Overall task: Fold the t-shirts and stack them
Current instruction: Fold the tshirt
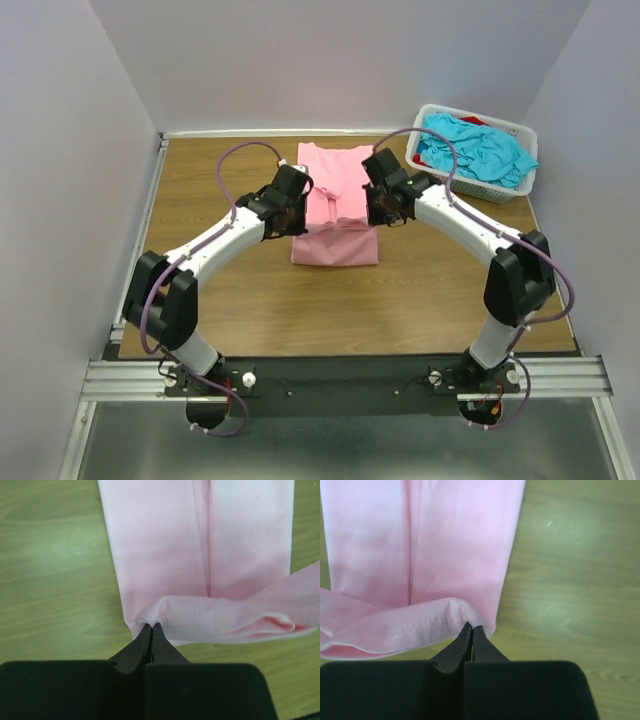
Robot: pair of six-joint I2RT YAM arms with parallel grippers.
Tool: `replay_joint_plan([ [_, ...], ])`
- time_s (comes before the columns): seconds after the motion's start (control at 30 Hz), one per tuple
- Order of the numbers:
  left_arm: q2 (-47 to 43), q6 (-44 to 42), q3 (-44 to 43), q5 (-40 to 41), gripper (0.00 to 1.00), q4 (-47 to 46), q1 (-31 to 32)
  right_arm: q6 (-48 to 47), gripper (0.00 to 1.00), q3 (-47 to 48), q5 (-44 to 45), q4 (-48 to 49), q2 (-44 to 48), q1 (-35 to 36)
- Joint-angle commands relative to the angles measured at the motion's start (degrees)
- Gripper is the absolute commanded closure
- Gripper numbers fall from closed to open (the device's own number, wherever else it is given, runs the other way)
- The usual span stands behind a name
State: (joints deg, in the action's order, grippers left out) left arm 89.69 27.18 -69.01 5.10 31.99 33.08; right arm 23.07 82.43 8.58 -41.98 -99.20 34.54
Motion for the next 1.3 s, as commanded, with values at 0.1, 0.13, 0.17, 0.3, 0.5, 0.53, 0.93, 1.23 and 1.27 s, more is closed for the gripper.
replay_joint_plan([
  [0.1, 6.46, -4.33, -4.63, 1.31, 1.00, -6.23, -4.16, -7.42, 0.99, 8.35, 5.22, 0.66, -7.23, -4.22],
  [0.13, 7.16, -4.59, -5.68, 1.23, 1.00, -6.76, -4.69, -7.69, 0.99, 8.79, 5.05, 0.93, -7.85, -4.66],
  [0.17, 8.47, -5.11, -6.22, 0.79, 1.00, -7.81, -5.47, -7.86, 0.99, 9.49, 4.96, 1.19, -9.16, -5.18],
  [0.3, 12.78, -6.52, -11.21, 0.52, 1.00, -8.96, -6.71, -9.00, 0.99, 12.74, 4.87, 2.16, -12.24, -5.98],
  [0.5, 16.30, -7.58, -15.53, 0.26, 1.00, -9.75, -8.11, -10.15, 0.99, 16.88, 5.13, 2.78, -15.76, -6.95],
  [0.53, 16.92, -7.58, -15.97, 0.17, 1.00, -10.10, -8.38, -10.24, 0.99, 17.32, 5.22, 2.86, -16.55, -7.30],
  [0.93, 24.21, -8.37, -18.34, -1.24, 1.00, -17.31, -10.93, -10.68, 0.99, 19.35, 5.13, 9.36, -22.18, -9.67],
  [1.23, 29.40, -8.90, -20.90, -1.59, 1.00, -21.18, -12.07, -10.76, 0.99, 19.08, 5.48, 15.87, -26.48, -10.46],
  [1.27, 29.75, -9.07, -21.25, -1.50, 1.00, -21.61, -12.07, -10.85, 0.99, 19.25, 5.57, 16.39, -26.92, -10.55],
])
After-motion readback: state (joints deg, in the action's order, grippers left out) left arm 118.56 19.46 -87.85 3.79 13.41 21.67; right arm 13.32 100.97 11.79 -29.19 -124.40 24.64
